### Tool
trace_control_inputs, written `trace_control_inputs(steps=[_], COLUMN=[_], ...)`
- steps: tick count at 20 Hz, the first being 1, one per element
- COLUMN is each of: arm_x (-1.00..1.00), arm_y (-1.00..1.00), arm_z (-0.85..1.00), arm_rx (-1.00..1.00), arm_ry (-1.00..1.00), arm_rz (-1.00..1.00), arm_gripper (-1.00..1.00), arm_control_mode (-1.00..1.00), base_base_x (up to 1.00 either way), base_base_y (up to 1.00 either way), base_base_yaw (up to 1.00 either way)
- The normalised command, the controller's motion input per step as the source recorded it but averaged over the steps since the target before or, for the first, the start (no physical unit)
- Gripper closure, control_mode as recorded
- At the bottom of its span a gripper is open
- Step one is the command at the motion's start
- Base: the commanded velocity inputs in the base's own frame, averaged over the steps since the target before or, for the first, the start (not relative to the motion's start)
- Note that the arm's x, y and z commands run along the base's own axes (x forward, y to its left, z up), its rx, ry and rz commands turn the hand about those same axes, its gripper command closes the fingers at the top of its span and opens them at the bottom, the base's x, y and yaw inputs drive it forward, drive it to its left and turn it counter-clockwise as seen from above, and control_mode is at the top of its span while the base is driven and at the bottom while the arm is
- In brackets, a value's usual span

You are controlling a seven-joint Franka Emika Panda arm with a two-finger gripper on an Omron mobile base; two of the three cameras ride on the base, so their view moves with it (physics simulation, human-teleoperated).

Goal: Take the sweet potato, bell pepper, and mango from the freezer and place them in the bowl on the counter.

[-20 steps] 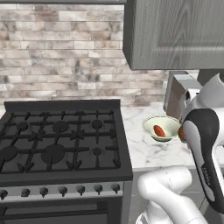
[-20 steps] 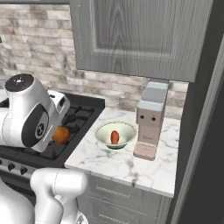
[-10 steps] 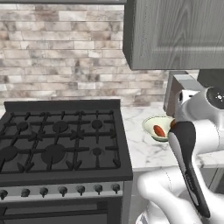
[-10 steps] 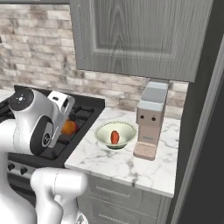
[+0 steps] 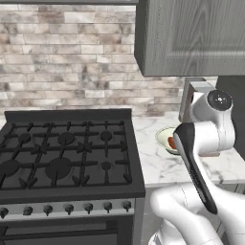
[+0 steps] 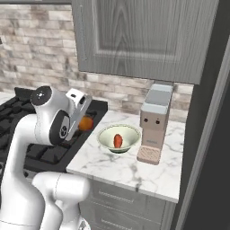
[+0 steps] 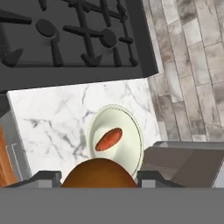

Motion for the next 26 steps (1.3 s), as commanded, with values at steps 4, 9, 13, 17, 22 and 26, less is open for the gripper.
trace_control_inputs(steps=[4, 9, 13, 17, 22, 26], arm_x=[0.37, 0.46, 0.57, 0.25, 0.13, 0.07], arm_y=[-0.23, -0.13, -0.06, -0.19, -0.17, -0.09], arm_z=[-0.36, -0.37, -0.34, -0.35, -0.35, -0.3], arm_rx=[0.0, 0.0, 0.0, 0.0, 0.02, 0.02], arm_ry=[0.0, 0.0, 0.04, 0.04, 0.05, 0.03], arm_rz=[-0.06, -0.03, 0.0, 0.0, 0.0, 0.0], arm_gripper=[1.0, 1.0, 1.0, 1.0, 1.0, 1.0], arm_control_mode=[-1.0, -1.0, -1.0, -1.0, -1.0, -1.0], base_base_x=[0.0, 0.0, 0.0, 0.0, 0.0, 0.0], base_base_y=[0.0, 0.0, 0.0, 0.0, 0.0, 0.0], base_base_yaw=[0.0, 0.0, 0.0, 0.0, 0.0, 0.0])
